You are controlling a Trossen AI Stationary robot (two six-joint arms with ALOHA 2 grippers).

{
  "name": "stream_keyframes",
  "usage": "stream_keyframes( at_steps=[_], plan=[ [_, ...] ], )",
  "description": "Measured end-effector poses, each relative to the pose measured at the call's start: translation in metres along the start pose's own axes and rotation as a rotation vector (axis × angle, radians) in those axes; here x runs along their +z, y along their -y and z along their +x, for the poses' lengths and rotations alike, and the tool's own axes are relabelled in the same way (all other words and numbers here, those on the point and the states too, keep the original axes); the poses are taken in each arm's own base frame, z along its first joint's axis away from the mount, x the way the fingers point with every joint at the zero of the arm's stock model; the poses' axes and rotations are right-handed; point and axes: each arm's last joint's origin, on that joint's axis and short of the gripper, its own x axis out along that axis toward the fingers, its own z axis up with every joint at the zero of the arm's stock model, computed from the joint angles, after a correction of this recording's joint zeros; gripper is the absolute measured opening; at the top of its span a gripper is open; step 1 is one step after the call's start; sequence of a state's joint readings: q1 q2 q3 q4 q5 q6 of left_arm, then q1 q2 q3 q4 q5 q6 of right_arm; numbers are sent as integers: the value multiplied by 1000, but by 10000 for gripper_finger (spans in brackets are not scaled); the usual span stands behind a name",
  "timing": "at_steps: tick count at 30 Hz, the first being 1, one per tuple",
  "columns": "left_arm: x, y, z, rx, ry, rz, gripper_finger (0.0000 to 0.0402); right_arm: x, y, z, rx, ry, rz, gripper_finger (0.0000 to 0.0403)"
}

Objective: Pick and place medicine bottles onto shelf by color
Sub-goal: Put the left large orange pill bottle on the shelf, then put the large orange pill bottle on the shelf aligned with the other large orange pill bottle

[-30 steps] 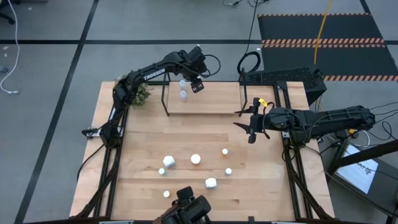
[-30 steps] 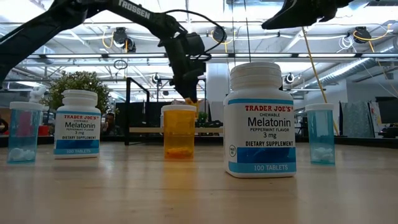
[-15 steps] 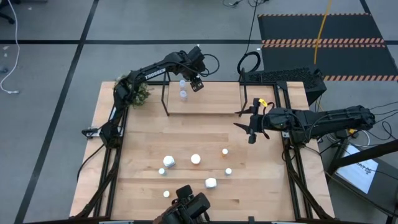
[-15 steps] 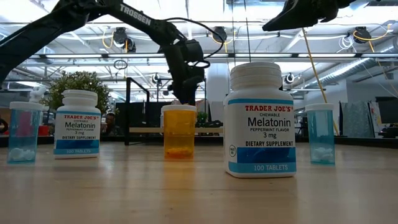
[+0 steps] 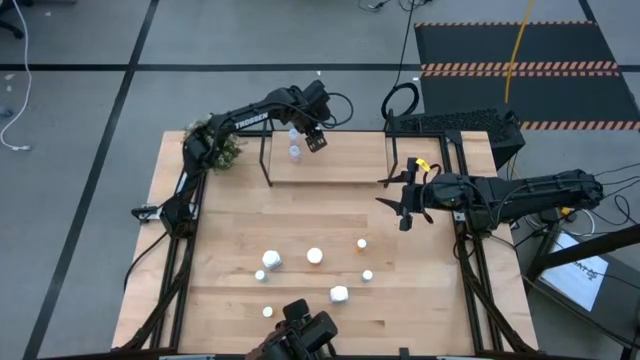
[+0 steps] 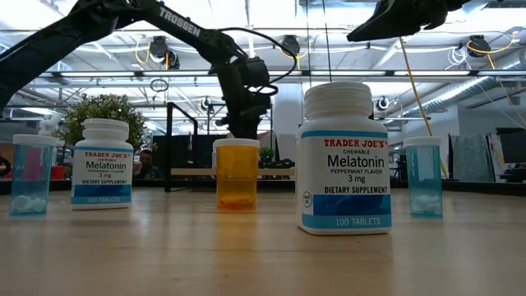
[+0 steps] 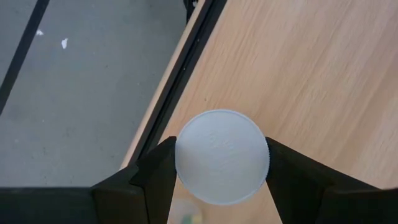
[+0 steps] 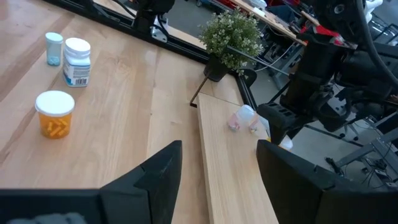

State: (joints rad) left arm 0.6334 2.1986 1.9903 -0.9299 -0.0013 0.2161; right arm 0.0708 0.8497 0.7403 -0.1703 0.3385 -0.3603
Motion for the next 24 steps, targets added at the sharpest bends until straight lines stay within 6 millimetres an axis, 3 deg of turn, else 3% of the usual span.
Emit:
stream_keyframes(
  at_steps=[5,17,24],
  plan=[
    [0,0,0,3,-1,0,224,0,0,0,0,0,0,203],
    [1,2,-1,41,-7,15,288,0,0,0,0,0,0,203],
    [7,11,-33,96,61,16,289,0,0,0,0,0,0,203]
  ],
)
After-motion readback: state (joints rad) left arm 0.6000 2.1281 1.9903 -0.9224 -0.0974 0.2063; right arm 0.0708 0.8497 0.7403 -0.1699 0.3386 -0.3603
